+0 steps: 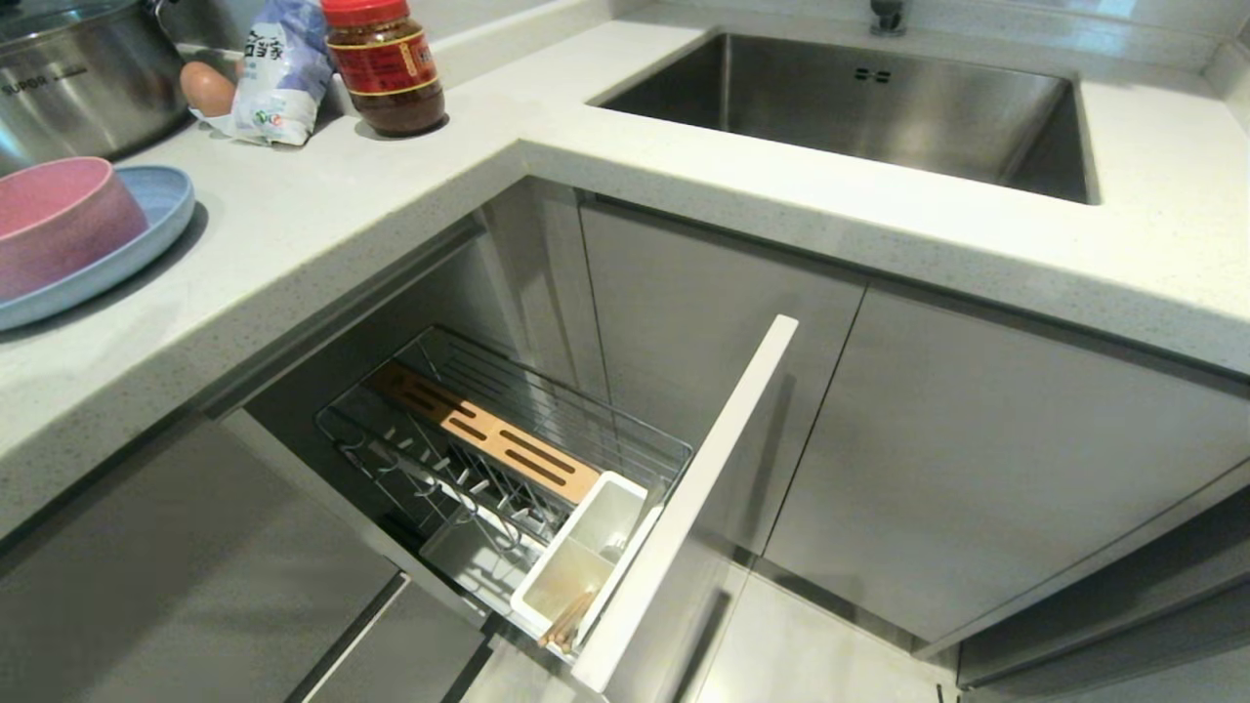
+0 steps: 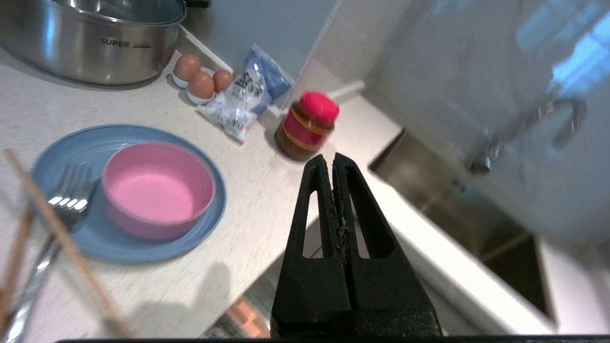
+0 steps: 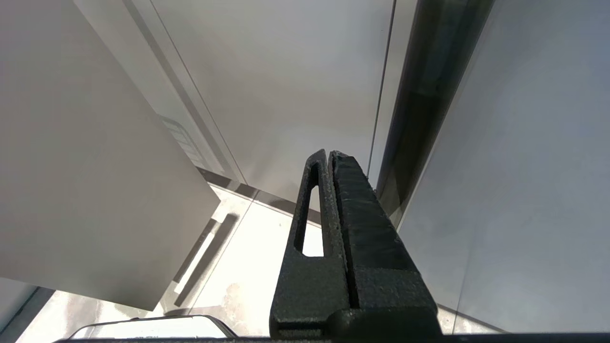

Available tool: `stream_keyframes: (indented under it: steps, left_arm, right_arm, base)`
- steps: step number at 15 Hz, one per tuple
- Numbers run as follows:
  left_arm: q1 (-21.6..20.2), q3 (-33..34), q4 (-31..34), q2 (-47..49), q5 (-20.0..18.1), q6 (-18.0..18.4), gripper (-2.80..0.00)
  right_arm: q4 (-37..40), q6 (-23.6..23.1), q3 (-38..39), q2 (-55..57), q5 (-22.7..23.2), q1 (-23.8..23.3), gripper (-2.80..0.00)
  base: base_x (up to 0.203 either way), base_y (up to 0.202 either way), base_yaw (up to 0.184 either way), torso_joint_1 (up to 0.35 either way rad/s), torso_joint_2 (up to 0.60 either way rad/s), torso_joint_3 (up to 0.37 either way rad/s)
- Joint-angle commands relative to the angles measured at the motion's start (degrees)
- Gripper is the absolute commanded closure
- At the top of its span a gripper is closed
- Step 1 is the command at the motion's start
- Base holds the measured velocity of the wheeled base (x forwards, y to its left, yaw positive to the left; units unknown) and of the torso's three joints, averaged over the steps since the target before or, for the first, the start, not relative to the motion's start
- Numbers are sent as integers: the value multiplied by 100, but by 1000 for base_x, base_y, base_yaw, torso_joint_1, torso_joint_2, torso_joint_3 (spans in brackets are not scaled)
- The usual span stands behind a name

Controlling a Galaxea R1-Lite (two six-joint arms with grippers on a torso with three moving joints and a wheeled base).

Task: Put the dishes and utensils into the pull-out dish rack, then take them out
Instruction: Close the cupboard

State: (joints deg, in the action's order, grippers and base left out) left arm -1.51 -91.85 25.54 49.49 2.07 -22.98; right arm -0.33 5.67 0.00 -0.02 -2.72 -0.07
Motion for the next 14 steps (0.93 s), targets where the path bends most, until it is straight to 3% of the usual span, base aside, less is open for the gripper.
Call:
stream_keyframes:
  steps: [1,7,10,11,13,14]
  left_arm:
    - [22,1023,-1,-1445,-186,513,0]
    - [-26,4030,-37,-3738,-523,2412,0]
    - [45,5143,-47,-4553,-502,3057,0]
    - [57,5495,-45,-4846,-388,3309,0]
    - [69,5941,-22,-4957,469,3700,0]
    - [71,6243,-76,-4955,539,3726,0]
  right_arm:
    - [-2,4,0,-24,-1,-1,0]
    - [-2,4,0,-24,-1,1,0]
    - [-2,4,0,-24,-1,7,0]
    - [-2,4,0,-24,-1,0,0]
    - [-2,4,0,-24,-1,0,0]
    - [-2,4,0,-24,-1,-1,0]
  base:
    - [0,0,0,0,0,0]
    - [0,0,0,0,0,0]
    - [0,0,0,0,0,0]
    - [0,0,0,0,0,0]
    - [0,0,0,0,0,0]
    - [0,0,0,0,0,0]
